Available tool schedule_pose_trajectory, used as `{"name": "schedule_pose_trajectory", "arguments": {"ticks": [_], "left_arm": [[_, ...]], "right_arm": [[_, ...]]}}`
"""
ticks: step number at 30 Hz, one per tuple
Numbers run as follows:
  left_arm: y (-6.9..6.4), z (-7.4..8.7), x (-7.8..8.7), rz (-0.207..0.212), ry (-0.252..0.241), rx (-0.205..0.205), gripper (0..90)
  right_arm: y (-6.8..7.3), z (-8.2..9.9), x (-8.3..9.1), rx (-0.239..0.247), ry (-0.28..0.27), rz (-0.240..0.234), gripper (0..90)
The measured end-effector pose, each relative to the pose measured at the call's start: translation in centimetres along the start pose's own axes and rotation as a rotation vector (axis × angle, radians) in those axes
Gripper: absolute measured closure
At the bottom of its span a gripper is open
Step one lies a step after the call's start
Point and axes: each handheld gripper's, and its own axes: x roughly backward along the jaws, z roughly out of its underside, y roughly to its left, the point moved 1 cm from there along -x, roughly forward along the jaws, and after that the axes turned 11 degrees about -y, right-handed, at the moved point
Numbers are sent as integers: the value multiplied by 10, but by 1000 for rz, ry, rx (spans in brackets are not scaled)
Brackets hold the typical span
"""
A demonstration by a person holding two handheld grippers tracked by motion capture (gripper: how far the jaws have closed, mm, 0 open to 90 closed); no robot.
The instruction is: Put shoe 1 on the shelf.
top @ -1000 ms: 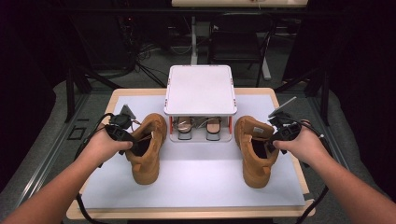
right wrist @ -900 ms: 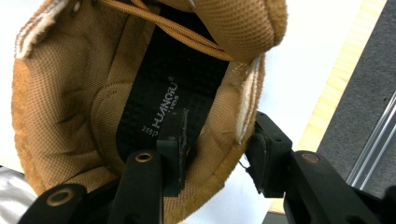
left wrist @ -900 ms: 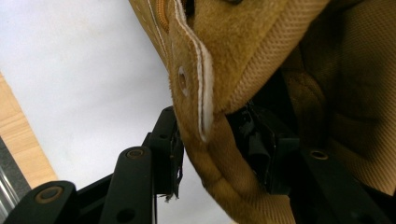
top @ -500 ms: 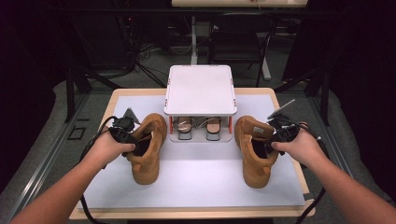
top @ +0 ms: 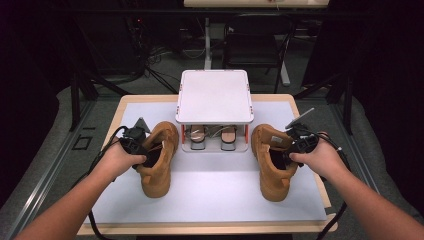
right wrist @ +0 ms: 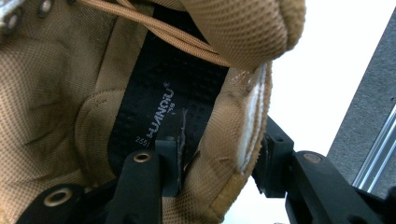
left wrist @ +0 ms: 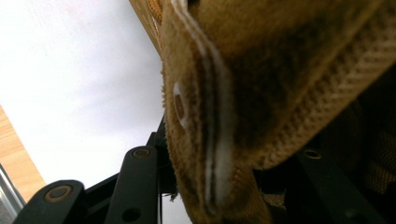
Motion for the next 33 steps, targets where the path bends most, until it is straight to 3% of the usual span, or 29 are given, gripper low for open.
{"name": "schedule_pose_trajectory", "arguments": {"ticks": [14, 16, 19, 21, 33], "left_arm": [[-3, -1, -2, -25, 14, -14, 650], [-3, -1, -3, -30, 21, -16, 651], [-3, -2, -3, -33, 25, -21, 657], [-4, -1, -3, -34, 26, -20, 659], [-4, -1, -5, -44, 30, -23, 671]], "right_arm": [[1, -1, -12, 11, 17, 5, 607], [2, 0, -16, -7, -4, 1, 609], [2, -2, -16, 20, 24, 13, 609], [4, -2, -18, -1, 2, 16, 610], [0, -2, -20, 13, 24, 5, 636]]}}
